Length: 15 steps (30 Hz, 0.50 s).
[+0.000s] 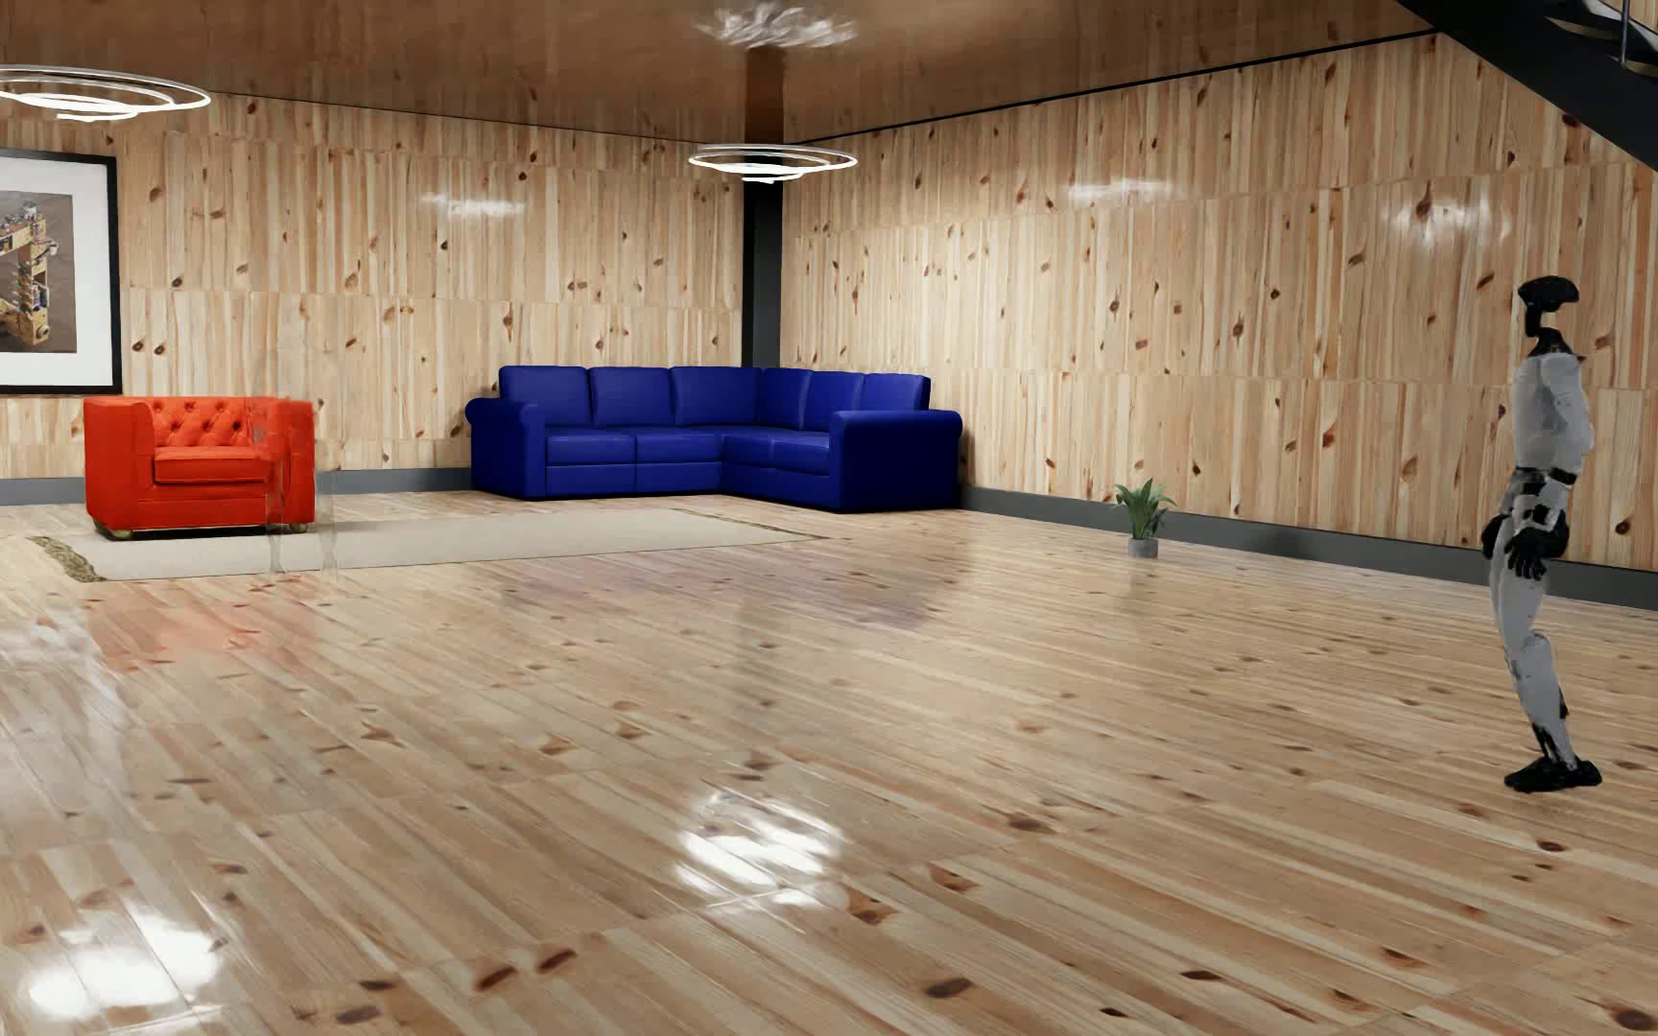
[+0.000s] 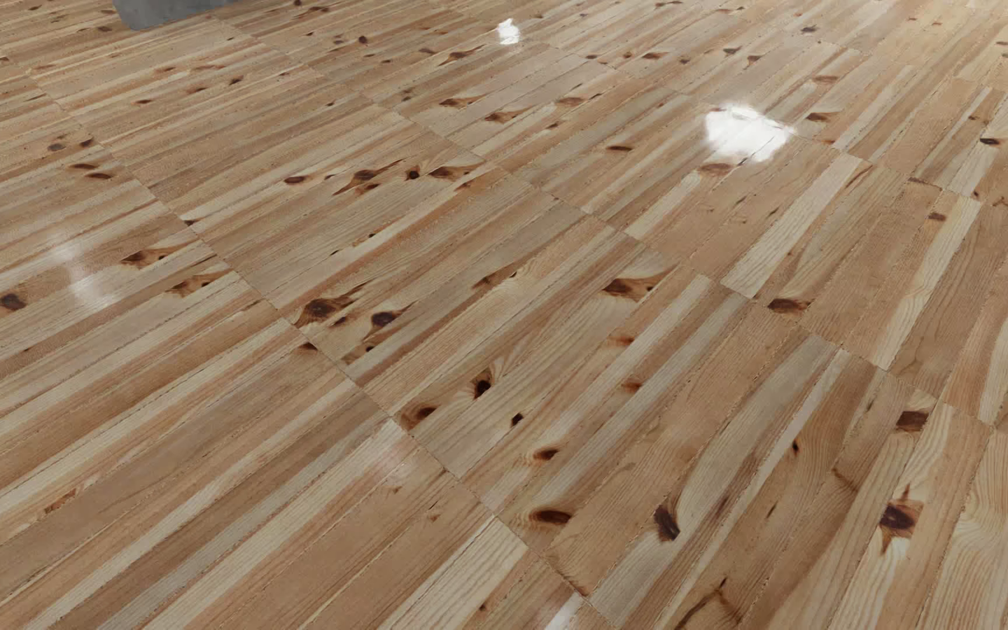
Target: Approach the armchair
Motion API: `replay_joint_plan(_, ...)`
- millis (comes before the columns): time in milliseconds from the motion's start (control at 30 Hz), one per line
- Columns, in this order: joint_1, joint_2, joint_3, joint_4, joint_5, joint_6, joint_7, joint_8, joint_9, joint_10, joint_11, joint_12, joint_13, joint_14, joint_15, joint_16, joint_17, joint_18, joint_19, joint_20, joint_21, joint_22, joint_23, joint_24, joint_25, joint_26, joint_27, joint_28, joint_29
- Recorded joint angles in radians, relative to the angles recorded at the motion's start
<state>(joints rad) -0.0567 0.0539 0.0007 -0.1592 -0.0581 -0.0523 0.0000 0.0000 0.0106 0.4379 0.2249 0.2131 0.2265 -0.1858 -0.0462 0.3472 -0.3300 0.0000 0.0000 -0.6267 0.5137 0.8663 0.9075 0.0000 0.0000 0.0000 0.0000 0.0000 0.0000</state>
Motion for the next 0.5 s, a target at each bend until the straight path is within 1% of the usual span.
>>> replay_joint_plan(33, -0.014, 0.001, 0.002, -0.002, 0.004, 0.006, 0.000, 0.000, -0.001, 0.010, -0.001, -0.005, 0.000, 0.034, -0.006, -0.002, -0.001, 0.000, 0.000, -0.004, -0.013, 0.003, 0.005, 0.000, 0.000, 0.000, 0.000, 0.000, 0.000)
replay_joint_plan(67, -0.018, -0.007, 0.007, -0.003, 0.002, 0.010, 0.000, 0.000, -0.001, 0.019, -0.029, -0.003, 0.004, 0.046, 0.034, -0.002, -0.004, 0.000, 0.000, -0.007, -0.010, -0.003, 0.007, 0.000, 0.000, 0.000, 0.000, 0.000, 0.000)
replay_joint_plan(100, -0.008, -0.002, 0.007, -0.003, 0.011, 0.013, 0.000, 0.000, 0.005, 0.023, 0.244, 0.004, 0.009, 0.053, -0.095, 0.004, -0.006, 0.000, 0.000, -0.013, 0.001, -0.021, 0.003, 0.000, 0.000, 0.000, 0.000, 0.000, 0.000)
replay_joint_plan(133, -0.020, -0.019, -0.020, -0.008, 0.020, 0.018, 0.000, 0.000, -0.003, 0.035, 0.255, 0.004, 0.016, 0.057, -0.227, 0.004, -0.009, 0.000, 0.000, -0.019, -0.006, -0.024, 0.010, 0.000, 0.000, 0.000, 0.000, 0.000, 0.000)
replay_joint_plan(167, -0.021, -0.069, -0.037, -0.016, 0.018, 0.016, 0.000, 0.000, -0.001, 0.046, 0.311, 0.009, 0.024, 0.053, -0.246, 0.007, -0.011, 0.000, 0.000, -0.016, -0.020, -0.041, -0.001, 0.000, 0.000, 0.000, 0.000, 0.000, 0.000)
replay_joint_plan(200, 0.018, -0.132, -0.032, -0.029, 0.005, 0.003, 0.000, 0.000, 0.032, 0.047, 0.430, 0.010, 0.028, 0.045, -0.257, 0.019, -0.012, 0.000, 0.000, -0.001, -0.036, -0.073, -0.012, 0.000, 0.000, 0.000, 0.000, 0.000, 0.000)
replay_joint_plan(233, 0.040, -0.191, -0.053, -0.039, -0.007, -0.005, 0.000, 0.000, 0.057, 0.060, 0.559, -0.001, 0.032, 0.031, -0.267, 0.031, -0.008, 0.000, 0.000, -0.006, -0.046, -0.093, -0.016, 0.000, 0.000, 0.000, 0.000, 0.000, 0.000)
replay_joint_plan(267, 0.064, -0.255, -0.080, -0.036, -0.009, -0.005, 0.000, 0.000, 0.075, 0.062, 0.676, -0.008, 0.041, 0.003, -0.278, 0.031, -0.006, 0.000, 0.000, 0.016, -0.065, -0.111, -0.031, 0.000, 0.000, 0.000, 0.000, 0.000, 0.000)
replay_joint_plan(300, 0.094, -0.322, -0.113, -0.036, -0.016, -0.011, 0.000, 0.000, 0.085, 0.051, 0.754, -0.011, 0.048, -0.039, -0.273, 0.040, -0.004, 0.000, 0.000, 0.024, -0.067, -0.155, -0.041, 0.000, 0.000, 0.000, 0.000, 0.000, 0.000)
replay_joint_plan(333, 0.122, -0.388, -0.135, -0.020, -0.004, 0.004, 0.000, 0.000, 0.092, 0.032, 0.764, -0.039, 0.054, -0.082, -0.262, 0.036, -0.008, 0.000, 0.000, 0.011, -0.048, -0.156, -0.035, 0.000, 0.000, 0.000, 0.000, 0.000, 0.000)
replay_joint_plan(367, 0.141, -0.428, -0.201, 0.010, -0.006, 0.029, 0.000, 0.000, 0.084, 0.019, 0.726, -0.050, 0.073, -0.112, -0.257, 0.007, -0.019, 0.000, 0.000, 0.046, -0.065, -0.145, -0.035, 0.000, 0.000, 0.000, 0.000, 0.000, 0.000)
replay_joint_plan(400, 0.181, -0.491, -0.213, 0.009, -0.020, 0.022, 0.000, 0.000, 0.084, -0.006, 0.688, -0.043, 0.088, -0.155, -0.223, 0.031, -0.016, 0.000, 0.000, 0.062, -0.065, -0.211, -0.027, 0.000, 0.000, 0.000, 0.000, 0.000, 0.000)
replay_joint_plan(433, 0.232, -0.530, -0.222, 0.018, -0.025, 0.031, 0.000, 0.000, 0.092, -0.029, 0.631, -0.077, 0.092, -0.213, -0.173, 0.030, -0.027, 0.000, 0.000, 0.024, -0.035, -0.205, -0.006, 0.000, 0.000, 0.000, 0.000, 0.000, 0.000)
replay_joint_plan(500, 0.303, -0.605, -0.241, 0.026, -0.047, 0.029, 0.000, 0.000, 0.109, -0.037, 0.520, -0.100, 0.097, -0.296, -0.091, 0.040, -0.020, 0.000, 0.000, 0.020, -0.037, -0.227, 0.033, 0.000, 0.000, 0.000, 0.000, 0.000, 0.000)
